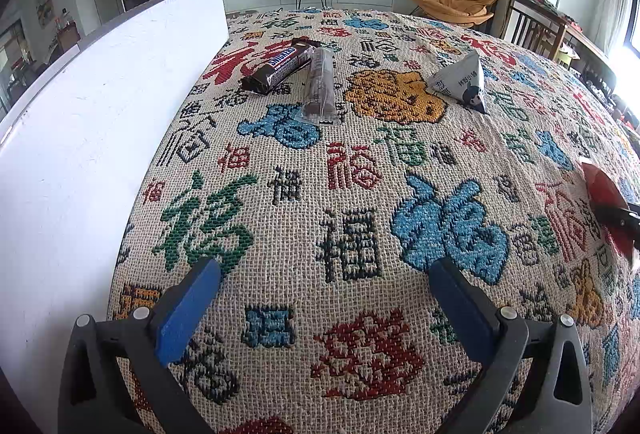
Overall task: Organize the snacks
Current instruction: 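Lift the red snack bag with the right tool and hold it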
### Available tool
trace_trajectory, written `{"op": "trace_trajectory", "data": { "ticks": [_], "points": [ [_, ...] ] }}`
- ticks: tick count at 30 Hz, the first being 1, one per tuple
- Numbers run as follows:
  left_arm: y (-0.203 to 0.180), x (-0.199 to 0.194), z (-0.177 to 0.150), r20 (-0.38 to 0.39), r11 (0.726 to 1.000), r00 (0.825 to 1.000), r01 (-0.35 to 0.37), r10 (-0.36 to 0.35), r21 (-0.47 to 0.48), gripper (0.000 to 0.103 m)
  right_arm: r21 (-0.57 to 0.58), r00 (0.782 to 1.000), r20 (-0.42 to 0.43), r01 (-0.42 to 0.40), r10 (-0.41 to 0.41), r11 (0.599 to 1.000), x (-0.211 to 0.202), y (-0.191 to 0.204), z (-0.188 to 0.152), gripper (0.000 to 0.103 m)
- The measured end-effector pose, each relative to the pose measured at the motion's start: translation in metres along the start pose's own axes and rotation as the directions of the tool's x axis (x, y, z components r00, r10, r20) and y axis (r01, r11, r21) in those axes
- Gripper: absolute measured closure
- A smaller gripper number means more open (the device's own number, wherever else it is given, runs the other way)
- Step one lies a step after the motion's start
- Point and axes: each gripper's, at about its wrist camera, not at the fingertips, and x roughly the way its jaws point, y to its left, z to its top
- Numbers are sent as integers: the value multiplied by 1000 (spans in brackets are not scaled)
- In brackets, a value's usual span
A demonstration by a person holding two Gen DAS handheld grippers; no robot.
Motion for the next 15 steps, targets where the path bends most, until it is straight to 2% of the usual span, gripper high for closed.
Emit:
{"op": "trace_trajectory", "data": {
  "ticks": [2, 4, 8, 15],
  "points": [
    [0, 0, 0, 0, 1000, 1000, 0, 0, 0, 0, -21, 998, 41, 45, -44, 999, 2, 4, -5, 27],
    [0, 0, 0, 0, 1000, 1000, 0, 0, 0, 0, -19, 994, 78, 72, -71, 997, 5, 9, -7, 26],
    [0, 0, 0, 0, 1000, 1000, 0, 0, 0, 0, 31, 988, 130, 75, -78, 997, 5, 6, -13, 22],
    [0, 0, 0, 0, 1000, 1000, 0, 0, 0, 0, 31, 988, 128, 80, -83, 996, 4, 5, -16, 19]
  ]
}}
